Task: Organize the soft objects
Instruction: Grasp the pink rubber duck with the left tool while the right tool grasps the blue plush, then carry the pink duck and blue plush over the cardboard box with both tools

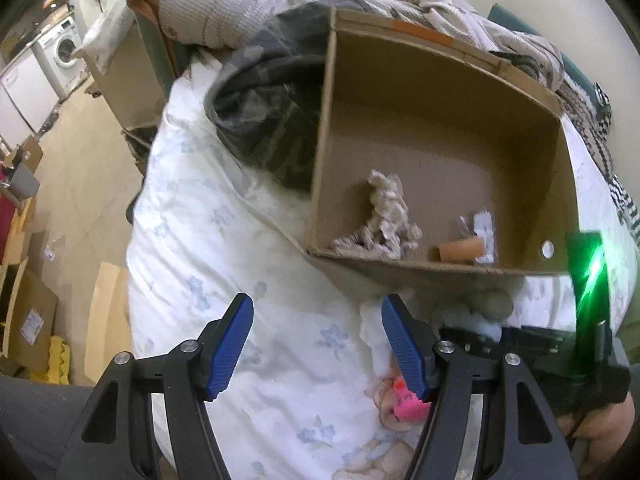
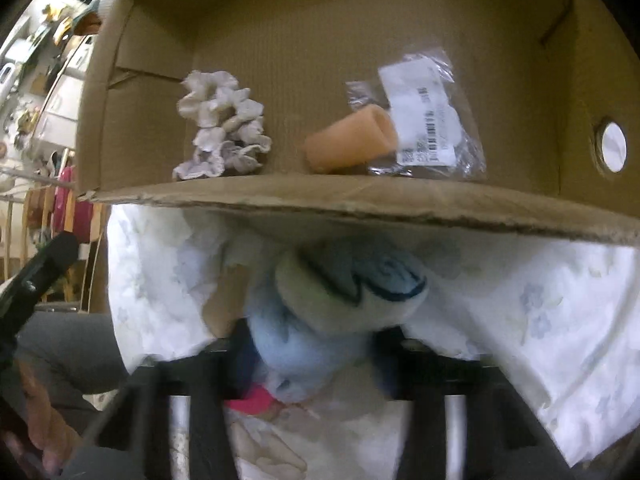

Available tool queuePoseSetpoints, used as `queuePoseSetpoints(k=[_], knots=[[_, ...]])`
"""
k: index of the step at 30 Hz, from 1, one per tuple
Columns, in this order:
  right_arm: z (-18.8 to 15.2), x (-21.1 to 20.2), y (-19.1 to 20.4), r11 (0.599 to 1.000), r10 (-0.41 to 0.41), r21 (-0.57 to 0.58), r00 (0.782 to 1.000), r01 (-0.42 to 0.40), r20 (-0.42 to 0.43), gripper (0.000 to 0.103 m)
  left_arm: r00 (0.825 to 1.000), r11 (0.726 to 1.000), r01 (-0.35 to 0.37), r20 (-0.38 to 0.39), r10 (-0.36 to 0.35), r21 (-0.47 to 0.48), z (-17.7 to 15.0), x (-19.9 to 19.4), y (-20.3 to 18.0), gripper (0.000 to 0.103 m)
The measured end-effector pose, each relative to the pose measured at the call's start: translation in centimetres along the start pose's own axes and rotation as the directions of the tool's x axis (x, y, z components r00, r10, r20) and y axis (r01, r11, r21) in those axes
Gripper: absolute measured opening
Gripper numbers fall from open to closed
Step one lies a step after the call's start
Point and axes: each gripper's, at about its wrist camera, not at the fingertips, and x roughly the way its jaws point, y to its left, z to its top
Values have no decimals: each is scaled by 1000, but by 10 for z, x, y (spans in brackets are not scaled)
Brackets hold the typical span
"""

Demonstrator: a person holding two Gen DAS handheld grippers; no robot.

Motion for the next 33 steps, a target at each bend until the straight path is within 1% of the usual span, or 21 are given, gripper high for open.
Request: queuePoseSetpoints(k=[1,3,5,8,11,13,16,19,22,25,26,27,29,30,33], knots=[[-1,-3,2,1000,10,-9,1000,-9,5,31,1000,1000,11,-13,-11,4,-3,1,-2,64],[-4,-9,4,999,8,-34,1000,-7,17,29,998,999,39,-47,-38,14,-10,5,-8,64],[-8,-19,3,999,12,-33,999,-11,36,29,995,998,60,-81,-58,20,-18,9,-15,64],[-17,-36,-4,1000,-23,-10,997,24,78,29,991,996,78,-115,-74,34,-28,15,-24,64],[-24,-55,-12,998,-52,28,990,48,129,29,989,994,85,-125,-76,68,-34,17,-36,64],[-26,-68,-19,997,-57,56,985,48,162,29,987,991,99,-131,-87,88,-38,17,-44,64],[-28,-80,-25,996,-65,78,979,51,194,29,976,987,141,-180,-125,80,-42,26,-51,64],[-26,-83,-32,995,-53,91,980,36,193,29,966,985,155,-222,-135,76,-49,37,-61,64],[-24,-81,-32,996,-52,83,982,38,182,29,954,981,165,-271,-131,104,-55,50,-73,64],[-24,-74,-26,997,-55,67,984,44,167,29,957,984,149,-265,-117,103,-56,54,-77,64],[-25,-73,-25,997,-56,61,985,47,165,29,955,984,148,-274,-116,100,-56,56,-77,58],[-26,-74,-24,997,-56,57,985,47,163,29,951,984,151,-286,-118,96,-56,58,-77,41],[-26,-73,-22,997,-60,51,985,52,159,29,940,982,166,-315,-131,87,-56,61,-77,41],[-26,-71,-22,997,-60,50,986,53,155,29,939,982,169,-317,-132,90,-56,61,-77,41],[-27,-70,-22,997,-63,51,987,56,148,29,948,982,156,-297,-117,110,-54,53,-76,41]])
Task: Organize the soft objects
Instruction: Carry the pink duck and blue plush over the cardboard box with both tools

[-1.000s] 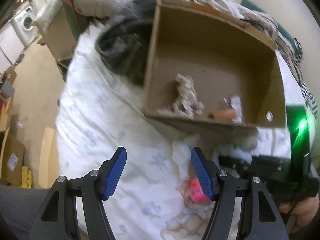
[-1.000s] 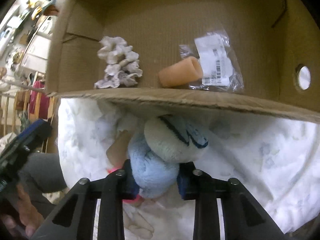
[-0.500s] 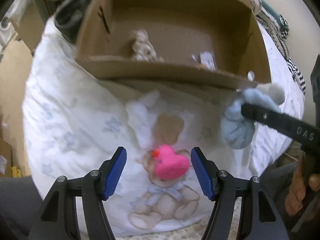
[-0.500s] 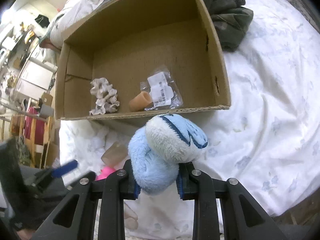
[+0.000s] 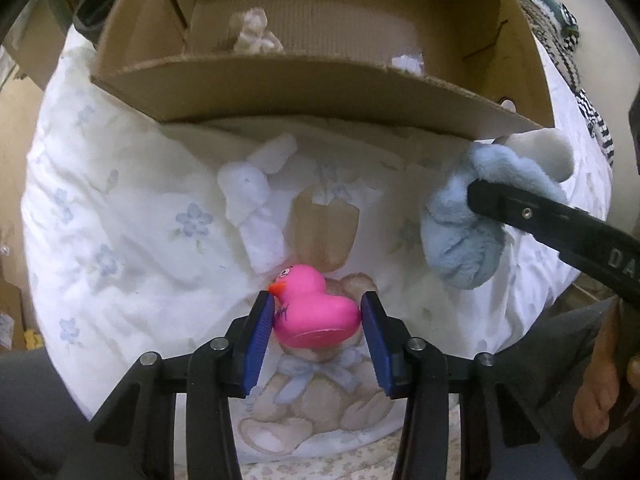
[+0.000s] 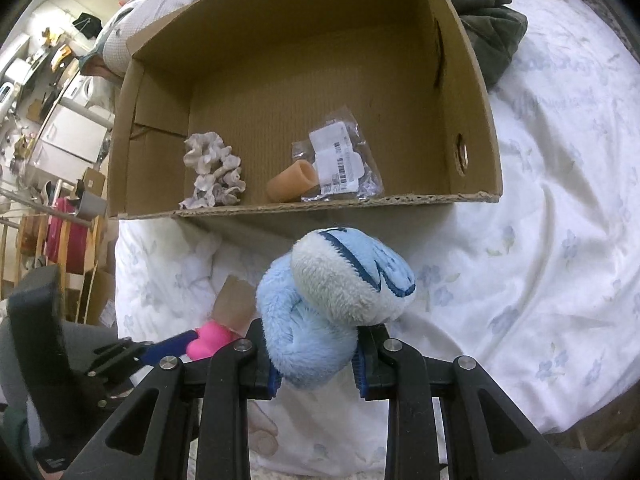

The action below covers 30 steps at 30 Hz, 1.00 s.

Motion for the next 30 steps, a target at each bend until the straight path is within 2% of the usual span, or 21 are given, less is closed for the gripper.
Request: queuePoseSetpoints(k=[6,9,13,18,21,30], knots=[[0,2,1,1000,-8,-6,1000,8,-10,29,997,999,-53,50,53,-6,-1,-19,2,41],[-1,3,3,1000,-13,-12,1000,13,-11,29,988,994,-105,111,105,-9,1,-33,6,41],[-3,3,5,1000,-12,-22,1000,11,-13,29,978,990,-135,157,139,-37,7,-47,16,41],[-5,4,10,999,-21,-41,1000,20,-18,29,968,985,-164,185,169,-43,6,-54,18,41],[-5,3,14,998,-19,-54,1000,18,-13,29,960,981,-185,204,192,-51,8,-58,36,41],[-10,-13,22,998,23,-63,1000,-22,14,29,949,971,-203,218,227,-126,7,-71,61,41]])
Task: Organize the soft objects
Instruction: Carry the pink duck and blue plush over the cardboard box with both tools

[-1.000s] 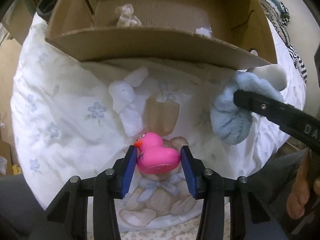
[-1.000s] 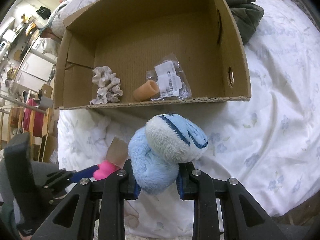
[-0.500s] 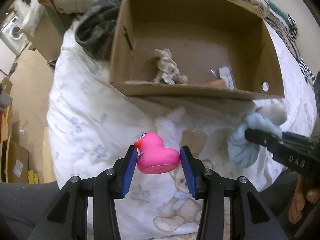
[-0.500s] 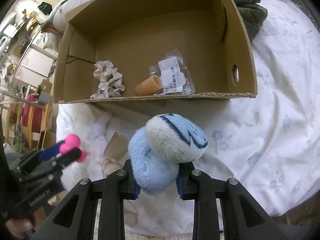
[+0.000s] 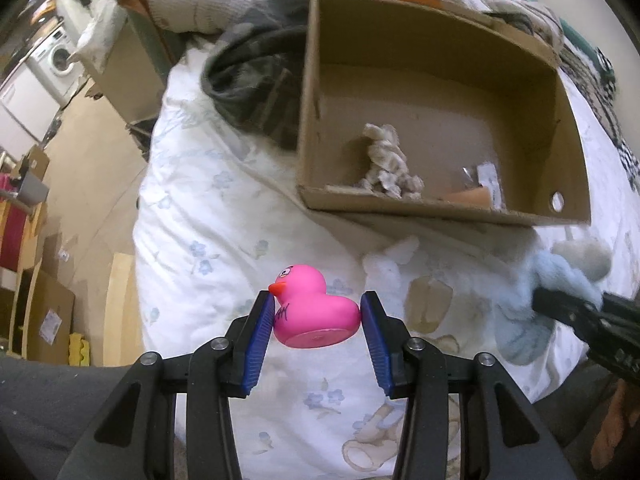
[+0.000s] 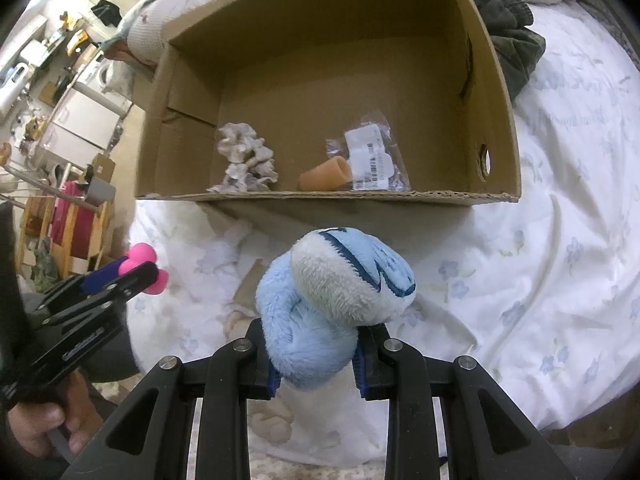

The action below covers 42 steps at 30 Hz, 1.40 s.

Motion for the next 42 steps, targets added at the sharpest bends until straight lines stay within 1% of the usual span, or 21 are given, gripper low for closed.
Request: queuePoseSetpoints(k=[5,9,12,14,16,20,23,26,28,31,34,36,37,38,40,42], knots=[[-1,-25,7,999,38,-7,998,-38,44,29,997,1000,-7,78,10,-29,14,-28,9,41],[5,-48,12,997,75,-17,993,-74,92,29,989,999,4,149,1,-33,32,-53,12,41],[13,-64,15,995,101,-21,986,-99,131,29,980,1000,1,197,4,-22,45,-69,14,41],[20,-73,17,993,118,-24,981,-116,153,29,968,1000,-30,250,30,-4,54,-77,15,41],[28,-78,18,992,128,-31,978,-124,162,29,958,998,-61,282,56,9,62,-81,15,41],[45,-85,17,991,136,-33,972,-132,190,29,954,998,-62,295,55,17,75,-82,16,41],[56,-89,13,989,145,-32,964,-142,224,29,953,998,-58,300,47,27,85,-80,14,41],[68,-93,6,988,156,-33,947,-153,279,29,953,998,-46,302,34,33,93,-75,8,41],[74,-95,0,989,143,-25,933,-143,331,29,953,999,-37,301,24,38,99,-71,4,41],[79,-87,-13,988,140,6,924,-152,356,29,953,998,-34,302,18,50,106,-63,-3,41],[80,-71,-25,985,145,42,928,-169,343,29,952,998,-19,305,-2,66,110,-51,-9,41],[81,-60,-30,983,136,70,934,-168,329,29,948,995,-5,316,-25,95,109,-40,-13,41],[81,-56,-33,982,137,79,936,-171,323,29,950,995,-4,310,-29,104,108,-33,-14,41],[82,-52,-35,982,135,87,939,-170,317,29,954,995,12,296,-42,101,107,-26,-13,41],[83,-44,-38,983,118,99,947,-154,300,29,964,996,61,255,-77,70,106,-14,-8,41],[84,-38,-41,983,111,112,952,-148,286,29,967,995,82,238,-93,57,106,-8,-8,41]])
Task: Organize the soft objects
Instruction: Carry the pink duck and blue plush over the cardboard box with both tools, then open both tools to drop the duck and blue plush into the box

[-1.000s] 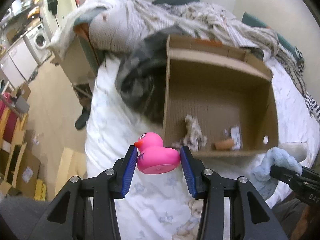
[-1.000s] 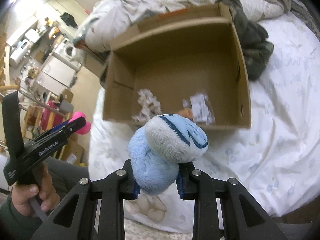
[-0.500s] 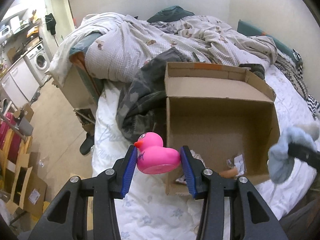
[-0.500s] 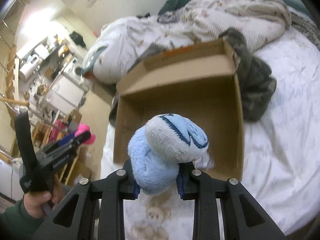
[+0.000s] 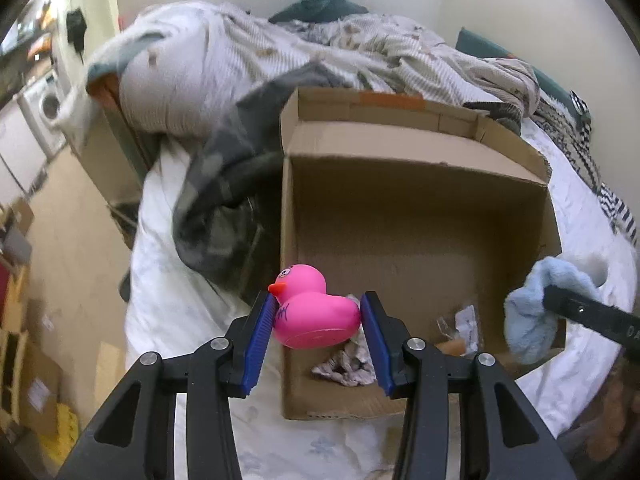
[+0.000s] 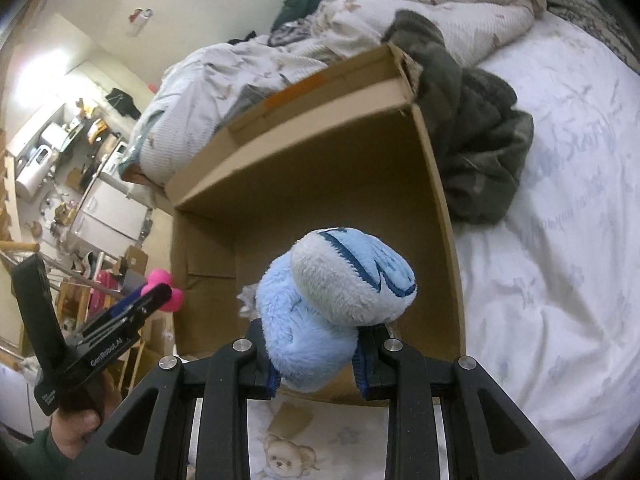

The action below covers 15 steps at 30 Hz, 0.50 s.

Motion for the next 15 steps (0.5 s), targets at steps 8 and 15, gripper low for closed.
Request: queuePoseSetpoints(k=[8,15], knots=[[1,23,6,1000,-21,-20,999,20,-47,29,999,996,53,-9,-52,77,-7,6,-24,41],[-6,37,16,994,-66,-88,994,58,-85,30,994,987,79,-87,-67,138,-18,23,-42,41]])
